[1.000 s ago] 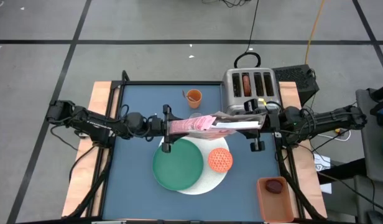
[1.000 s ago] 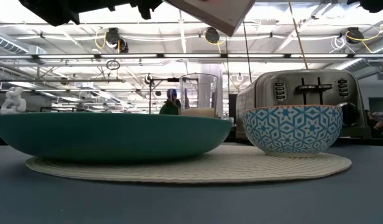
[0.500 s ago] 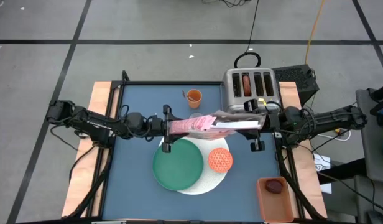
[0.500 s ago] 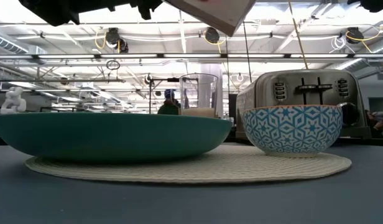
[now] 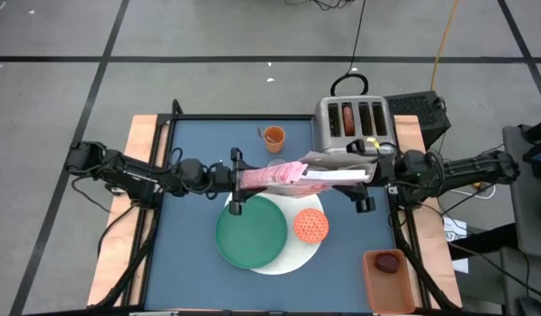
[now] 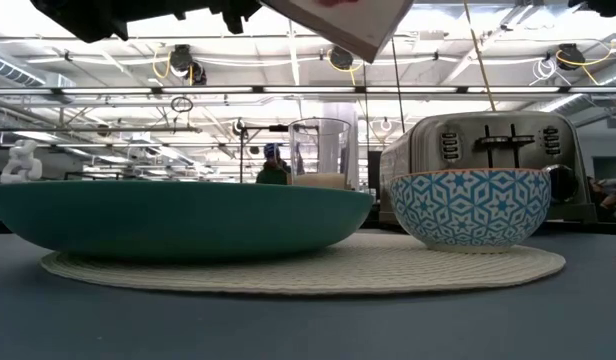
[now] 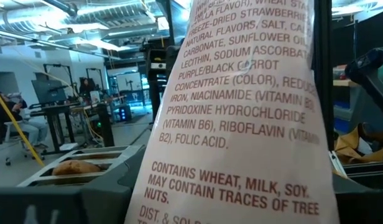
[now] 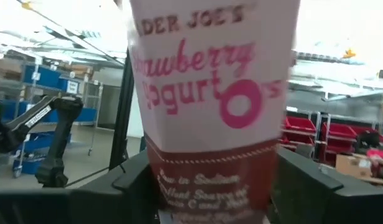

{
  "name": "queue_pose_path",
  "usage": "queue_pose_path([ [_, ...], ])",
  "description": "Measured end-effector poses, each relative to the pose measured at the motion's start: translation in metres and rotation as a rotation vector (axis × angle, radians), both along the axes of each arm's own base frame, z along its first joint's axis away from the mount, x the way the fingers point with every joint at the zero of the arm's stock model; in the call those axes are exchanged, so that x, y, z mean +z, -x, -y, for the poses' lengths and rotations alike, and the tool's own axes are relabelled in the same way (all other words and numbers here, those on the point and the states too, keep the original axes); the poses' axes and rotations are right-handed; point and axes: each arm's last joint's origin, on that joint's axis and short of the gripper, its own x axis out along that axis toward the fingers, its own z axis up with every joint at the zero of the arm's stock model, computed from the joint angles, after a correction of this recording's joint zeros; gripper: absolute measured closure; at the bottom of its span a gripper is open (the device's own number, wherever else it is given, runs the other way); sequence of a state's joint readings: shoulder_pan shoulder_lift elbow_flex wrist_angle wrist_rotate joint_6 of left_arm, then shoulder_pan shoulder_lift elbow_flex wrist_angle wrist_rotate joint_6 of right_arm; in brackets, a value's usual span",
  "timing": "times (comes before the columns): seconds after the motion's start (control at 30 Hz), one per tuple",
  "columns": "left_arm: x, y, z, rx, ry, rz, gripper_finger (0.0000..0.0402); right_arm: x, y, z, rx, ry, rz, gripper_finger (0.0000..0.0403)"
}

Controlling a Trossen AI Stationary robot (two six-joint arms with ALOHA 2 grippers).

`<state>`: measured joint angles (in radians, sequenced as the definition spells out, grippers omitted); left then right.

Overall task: Arrange a breakfast setting
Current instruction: Pour the cereal from the cereal box into the orange bowl

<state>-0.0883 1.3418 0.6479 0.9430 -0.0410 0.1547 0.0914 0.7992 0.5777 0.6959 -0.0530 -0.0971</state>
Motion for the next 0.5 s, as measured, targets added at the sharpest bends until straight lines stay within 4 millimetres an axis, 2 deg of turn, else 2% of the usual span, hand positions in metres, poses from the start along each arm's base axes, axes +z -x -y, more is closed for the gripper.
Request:
queue_pose_path([
  [0.33,0.001,0.001,0.0,-0.008,0.025,-0.002,0.0183,-0.003,0.021,0.002,0.006,-0.022,-0.123,0.0133],
  [0.5,0.009,0.01,0.0,-0.018,0.036,-0.023,0.0183,-0.007,0.03,0.003,0.004,-0.017,-0.178,0.0133],
])
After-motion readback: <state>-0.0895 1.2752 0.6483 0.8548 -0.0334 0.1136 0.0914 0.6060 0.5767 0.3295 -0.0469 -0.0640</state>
